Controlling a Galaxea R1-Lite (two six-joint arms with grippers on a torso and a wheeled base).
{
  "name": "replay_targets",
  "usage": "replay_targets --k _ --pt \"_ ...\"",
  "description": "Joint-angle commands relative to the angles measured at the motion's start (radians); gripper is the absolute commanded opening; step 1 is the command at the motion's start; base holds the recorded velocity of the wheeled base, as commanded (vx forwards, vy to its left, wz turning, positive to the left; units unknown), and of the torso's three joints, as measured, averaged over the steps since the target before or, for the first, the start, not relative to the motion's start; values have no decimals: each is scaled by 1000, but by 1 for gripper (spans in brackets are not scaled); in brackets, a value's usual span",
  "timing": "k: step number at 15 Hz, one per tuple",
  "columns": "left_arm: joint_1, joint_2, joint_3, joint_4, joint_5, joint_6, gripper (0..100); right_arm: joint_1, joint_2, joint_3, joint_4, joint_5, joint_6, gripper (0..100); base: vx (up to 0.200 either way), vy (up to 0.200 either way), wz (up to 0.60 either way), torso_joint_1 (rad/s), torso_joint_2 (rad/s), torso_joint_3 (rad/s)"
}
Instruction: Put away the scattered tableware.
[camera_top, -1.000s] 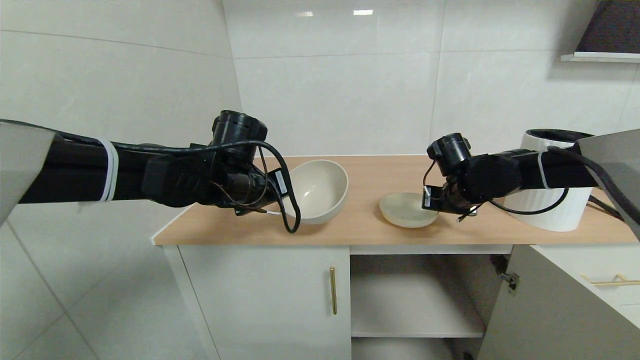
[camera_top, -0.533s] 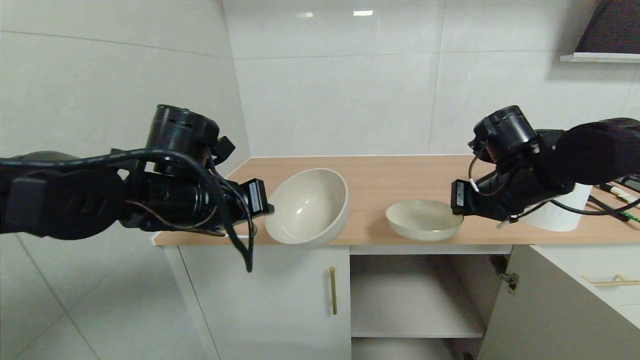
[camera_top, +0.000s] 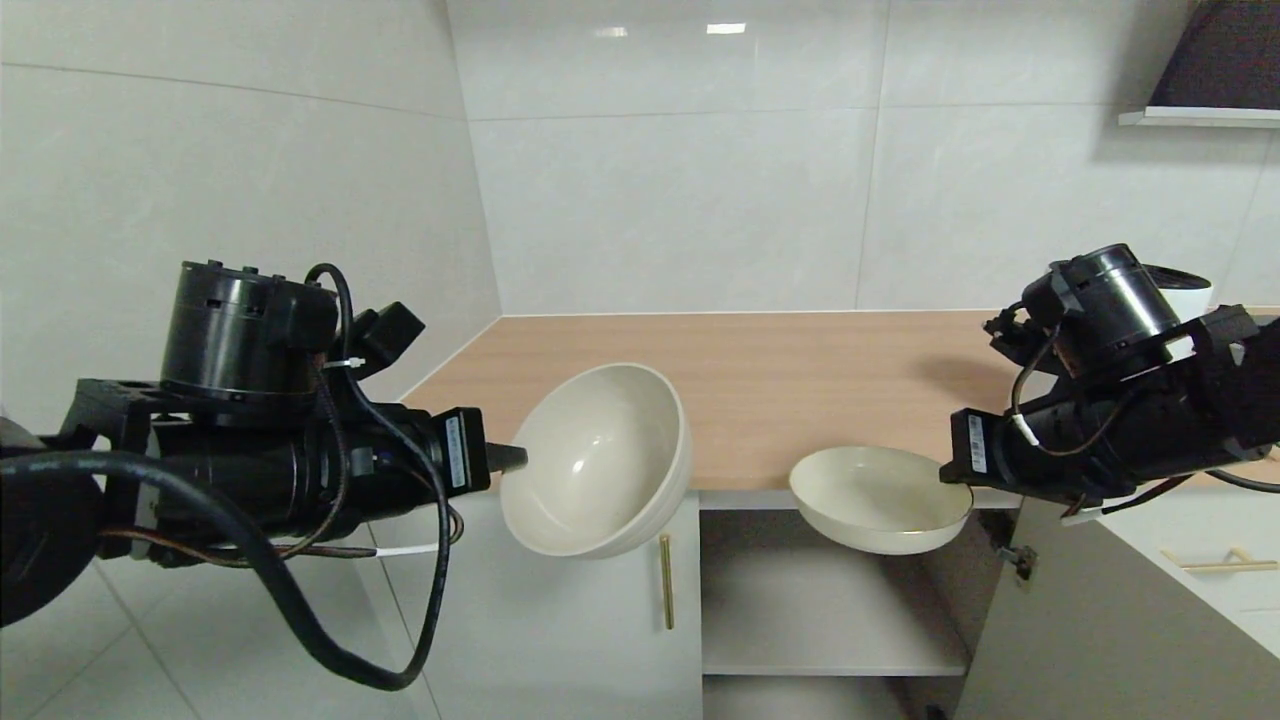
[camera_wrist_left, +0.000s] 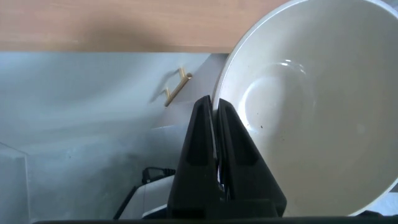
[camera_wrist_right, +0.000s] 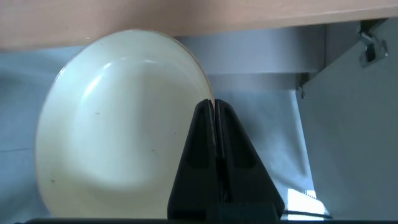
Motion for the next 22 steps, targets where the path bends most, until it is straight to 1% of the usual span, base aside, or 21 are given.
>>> replay_targets --k 1,4,8,14,22 --pt "1 0 6 0 -1 -1 0 0 -8 16 -6 -1 0 0 0 0 0 0 0 0" --pt "-2 4 6 0 1 -1 0 0 5 18 -11 -4 -2 0 -200 0 0 9 2 4" --pt "-2 15 6 -1 5 15 0 -2 20 26 -38 -7 -2 0 0 0 0 0 0 0" --pt "0 18 4 -1 5 15 0 -6 51 43 -92 -10 -2 0 0 0 0 -8 20 10" --pt "0 32 3 -3 5 18 0 -8 78 43 -104 -10 -2 0 0 0 0 -161 417 254"
